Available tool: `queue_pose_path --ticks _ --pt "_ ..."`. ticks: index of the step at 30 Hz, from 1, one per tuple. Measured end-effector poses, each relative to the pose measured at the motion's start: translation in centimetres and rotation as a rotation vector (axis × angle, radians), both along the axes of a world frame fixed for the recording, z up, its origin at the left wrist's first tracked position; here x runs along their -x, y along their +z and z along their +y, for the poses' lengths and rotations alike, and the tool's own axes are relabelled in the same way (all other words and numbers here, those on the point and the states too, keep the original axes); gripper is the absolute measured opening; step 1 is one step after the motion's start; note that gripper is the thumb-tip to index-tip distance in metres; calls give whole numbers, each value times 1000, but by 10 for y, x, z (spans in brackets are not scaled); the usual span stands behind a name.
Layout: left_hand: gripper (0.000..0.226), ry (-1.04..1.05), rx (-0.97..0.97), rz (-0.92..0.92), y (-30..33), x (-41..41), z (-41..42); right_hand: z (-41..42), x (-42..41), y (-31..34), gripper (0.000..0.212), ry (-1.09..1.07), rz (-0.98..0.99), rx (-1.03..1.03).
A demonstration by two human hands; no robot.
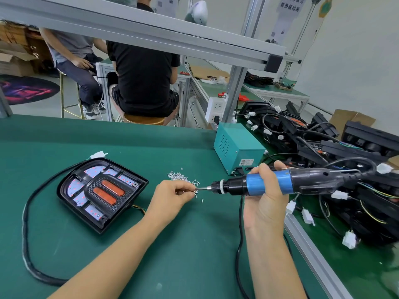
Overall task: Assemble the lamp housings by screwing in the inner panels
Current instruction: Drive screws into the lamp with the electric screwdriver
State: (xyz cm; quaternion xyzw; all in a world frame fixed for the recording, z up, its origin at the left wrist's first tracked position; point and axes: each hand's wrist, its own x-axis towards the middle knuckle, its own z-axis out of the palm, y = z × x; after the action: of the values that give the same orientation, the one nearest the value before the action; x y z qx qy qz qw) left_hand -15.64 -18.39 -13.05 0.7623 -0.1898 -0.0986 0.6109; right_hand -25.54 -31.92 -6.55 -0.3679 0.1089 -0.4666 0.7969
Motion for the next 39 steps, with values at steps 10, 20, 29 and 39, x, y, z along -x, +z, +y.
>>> queue_pose_path --ticks 10,20,29,39 --pt "29 -12 206 -37 7 3 5 0 1 9 32 -4 -9 38" --pt "20 -113 -170 -37 16 -10 0 0 -1 8 29 37 -14 -23" --pt "20 -34 97 -162 13 -4 11 -6 3 13 30 55 -48 -53" --pt "22 2 -80 -303 16 -1 15 0 2 12 31 92 -18 -38"
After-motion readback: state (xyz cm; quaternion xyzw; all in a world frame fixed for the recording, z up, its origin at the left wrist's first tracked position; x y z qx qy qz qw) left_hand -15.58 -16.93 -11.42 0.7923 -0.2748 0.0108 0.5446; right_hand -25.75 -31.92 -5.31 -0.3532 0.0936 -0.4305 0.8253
